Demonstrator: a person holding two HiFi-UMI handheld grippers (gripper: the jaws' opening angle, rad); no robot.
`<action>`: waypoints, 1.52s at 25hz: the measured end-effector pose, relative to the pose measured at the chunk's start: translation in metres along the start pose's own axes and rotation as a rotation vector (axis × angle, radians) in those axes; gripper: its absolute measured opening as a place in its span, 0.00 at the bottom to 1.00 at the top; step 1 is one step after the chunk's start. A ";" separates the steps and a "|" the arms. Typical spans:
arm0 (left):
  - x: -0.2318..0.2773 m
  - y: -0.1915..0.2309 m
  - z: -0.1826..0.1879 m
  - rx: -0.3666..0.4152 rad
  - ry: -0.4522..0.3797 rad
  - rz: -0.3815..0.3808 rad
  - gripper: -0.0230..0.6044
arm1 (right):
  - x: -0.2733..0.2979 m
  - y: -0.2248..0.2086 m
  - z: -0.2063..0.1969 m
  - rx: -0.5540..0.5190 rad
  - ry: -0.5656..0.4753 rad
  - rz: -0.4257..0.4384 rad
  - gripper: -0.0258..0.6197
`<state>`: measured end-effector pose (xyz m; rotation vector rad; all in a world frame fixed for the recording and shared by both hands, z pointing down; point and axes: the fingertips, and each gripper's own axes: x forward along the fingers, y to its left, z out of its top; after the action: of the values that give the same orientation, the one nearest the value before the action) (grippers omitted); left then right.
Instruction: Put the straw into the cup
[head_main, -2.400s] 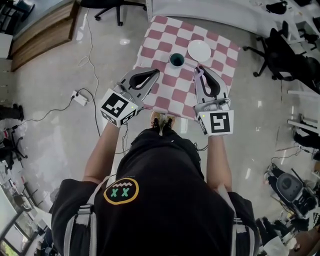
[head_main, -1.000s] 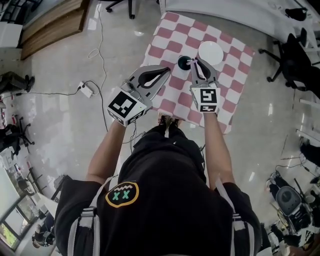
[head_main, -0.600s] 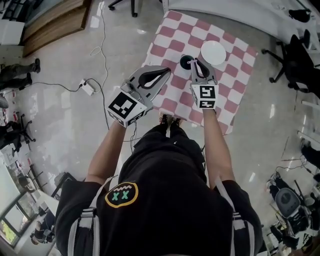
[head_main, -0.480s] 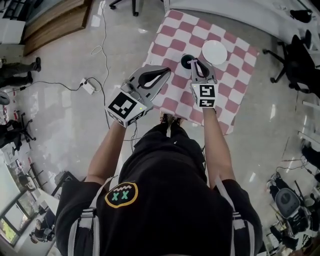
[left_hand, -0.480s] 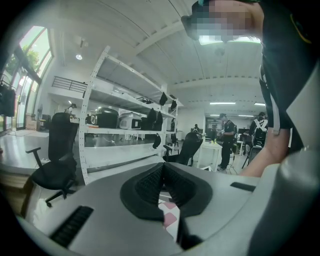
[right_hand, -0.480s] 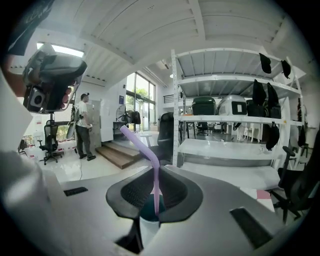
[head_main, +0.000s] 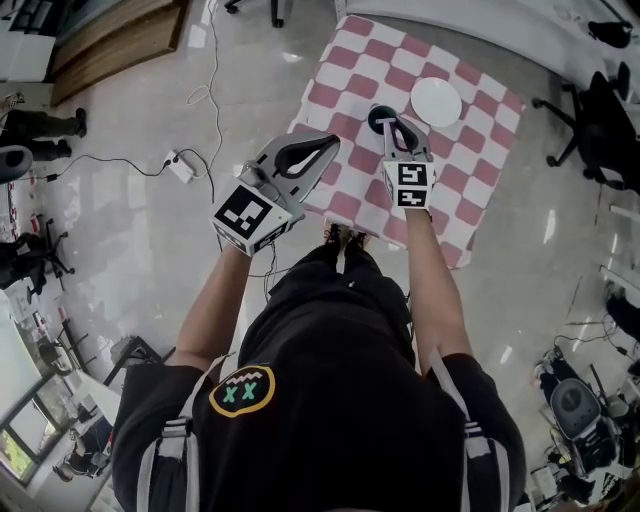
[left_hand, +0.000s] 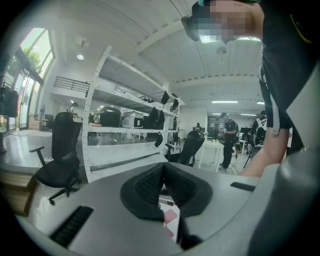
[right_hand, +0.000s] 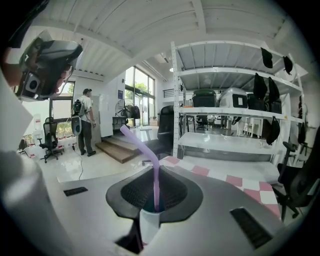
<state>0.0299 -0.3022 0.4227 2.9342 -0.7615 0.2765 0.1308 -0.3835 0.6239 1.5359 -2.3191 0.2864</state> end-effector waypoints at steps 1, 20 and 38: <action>-0.001 0.000 0.000 0.001 0.000 0.000 0.06 | 0.001 0.000 -0.002 0.000 0.005 -0.001 0.13; -0.005 -0.003 0.002 0.003 -0.004 0.008 0.06 | 0.000 0.010 -0.022 -0.030 0.071 0.009 0.13; -0.009 -0.019 0.013 0.001 -0.043 -0.010 0.06 | -0.071 0.018 0.069 -0.125 -0.120 0.009 0.21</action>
<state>0.0336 -0.2832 0.4074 2.9529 -0.7523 0.2129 0.1278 -0.3404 0.5333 1.5195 -2.3859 0.0511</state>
